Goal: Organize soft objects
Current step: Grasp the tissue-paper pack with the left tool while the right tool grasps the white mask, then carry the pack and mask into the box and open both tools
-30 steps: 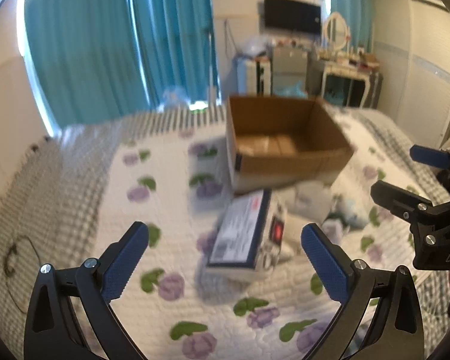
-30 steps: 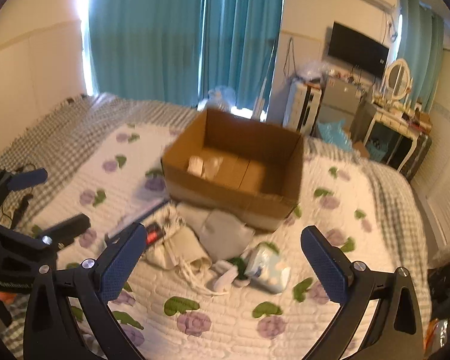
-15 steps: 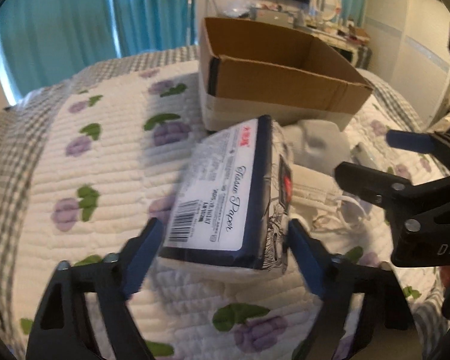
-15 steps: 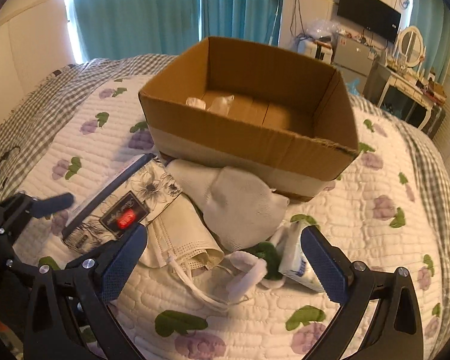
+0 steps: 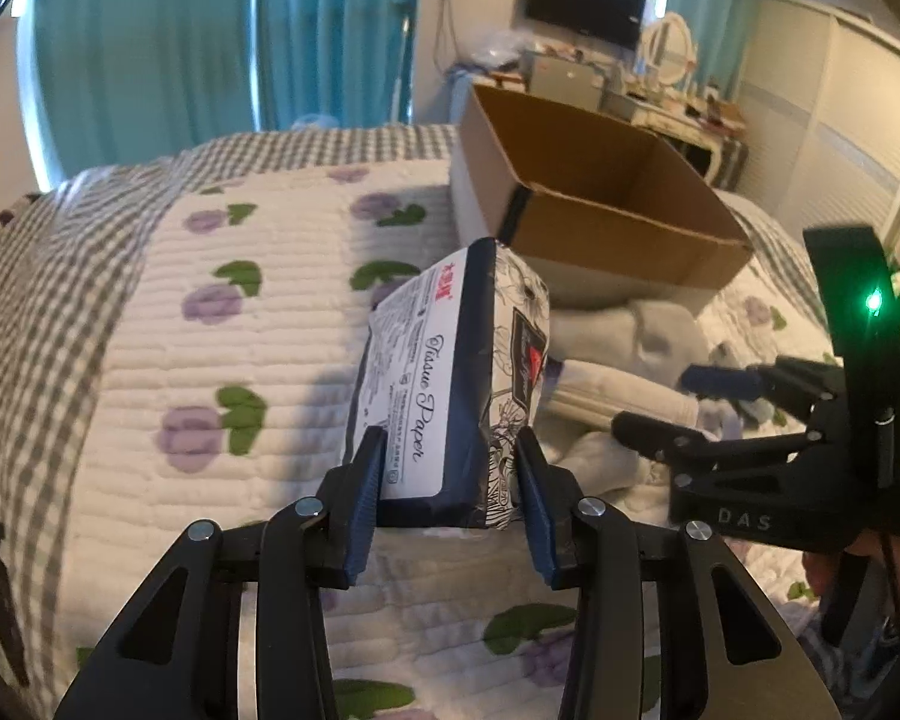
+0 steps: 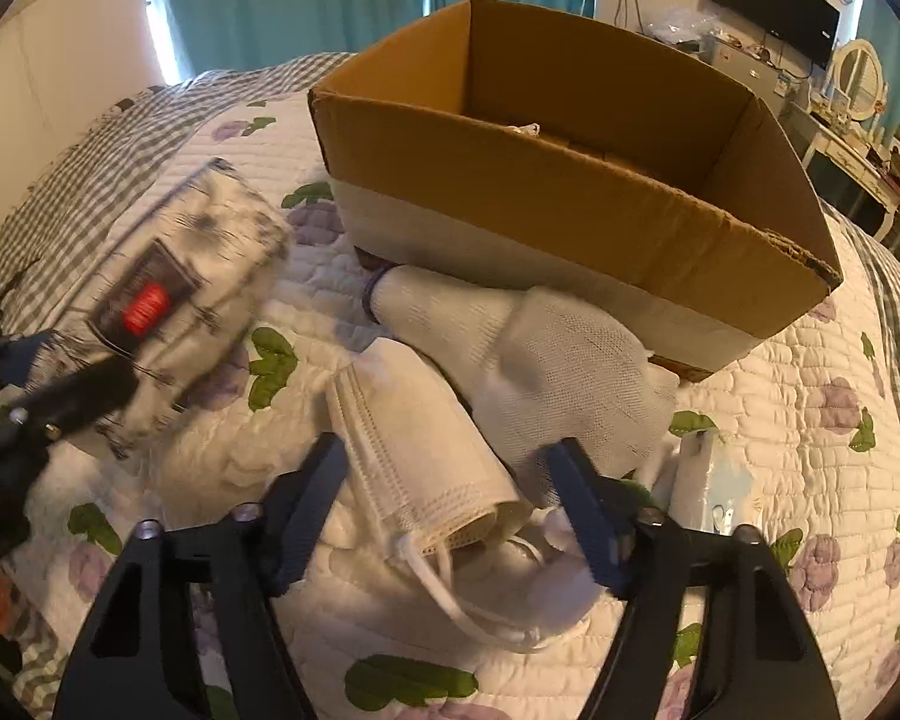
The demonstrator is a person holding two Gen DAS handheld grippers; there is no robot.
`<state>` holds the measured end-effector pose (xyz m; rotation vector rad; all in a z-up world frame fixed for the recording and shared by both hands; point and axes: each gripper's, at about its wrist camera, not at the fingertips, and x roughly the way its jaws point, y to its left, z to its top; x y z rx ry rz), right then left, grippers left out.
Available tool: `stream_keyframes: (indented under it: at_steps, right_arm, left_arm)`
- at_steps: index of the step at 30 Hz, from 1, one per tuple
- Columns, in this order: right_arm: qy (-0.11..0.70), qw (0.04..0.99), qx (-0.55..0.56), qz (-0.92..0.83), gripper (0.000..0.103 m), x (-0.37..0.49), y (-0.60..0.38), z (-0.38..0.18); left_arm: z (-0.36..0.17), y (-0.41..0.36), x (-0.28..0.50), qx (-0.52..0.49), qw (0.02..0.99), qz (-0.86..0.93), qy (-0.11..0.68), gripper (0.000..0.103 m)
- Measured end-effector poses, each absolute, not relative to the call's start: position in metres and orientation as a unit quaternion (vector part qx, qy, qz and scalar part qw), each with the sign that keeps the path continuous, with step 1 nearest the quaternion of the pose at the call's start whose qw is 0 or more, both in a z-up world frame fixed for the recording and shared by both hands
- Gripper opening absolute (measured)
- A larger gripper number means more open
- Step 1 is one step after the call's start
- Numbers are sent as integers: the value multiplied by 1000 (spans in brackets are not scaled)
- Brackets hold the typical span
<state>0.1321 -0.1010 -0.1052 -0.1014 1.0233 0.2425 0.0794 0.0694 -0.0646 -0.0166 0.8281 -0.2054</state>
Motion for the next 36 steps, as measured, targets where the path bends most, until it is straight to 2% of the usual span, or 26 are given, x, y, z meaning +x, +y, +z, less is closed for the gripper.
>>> stream_keyframes:
  at_steps: [1, 2, 4, 9, 25, 36]
  right_arm:
    - [491, 863, -47, 112, 50, 132, -103, -105]
    - [494, 861, -48, 108, 44, 132, -104, -106]
    - [495, 861, -45, 105, 20, 131, -107, -104]
    - [486, 866, -17, 114, 9, 120, -121, -87]
    - [402, 908, -17, 121, 8, 71, -145, 14]
    - [340, 932, -19, 123, 8, 72, -170, 86]
  left_arm:
    - [-64, 70, 78, -7, 910, -98, 402, 41]
    - [-63, 70, 78, -6, 910, -97, 403, 41]
    - [-61, 68, 77, -6, 908, -99, 406, 41]
    - [-50, 56, 64, 10, 909, -104, 403, 41]
    - [16, 26, 32, 14, 927, -104, 360, 41]
    - [64, -5, 46, 22, 940, -115, 320, 41]
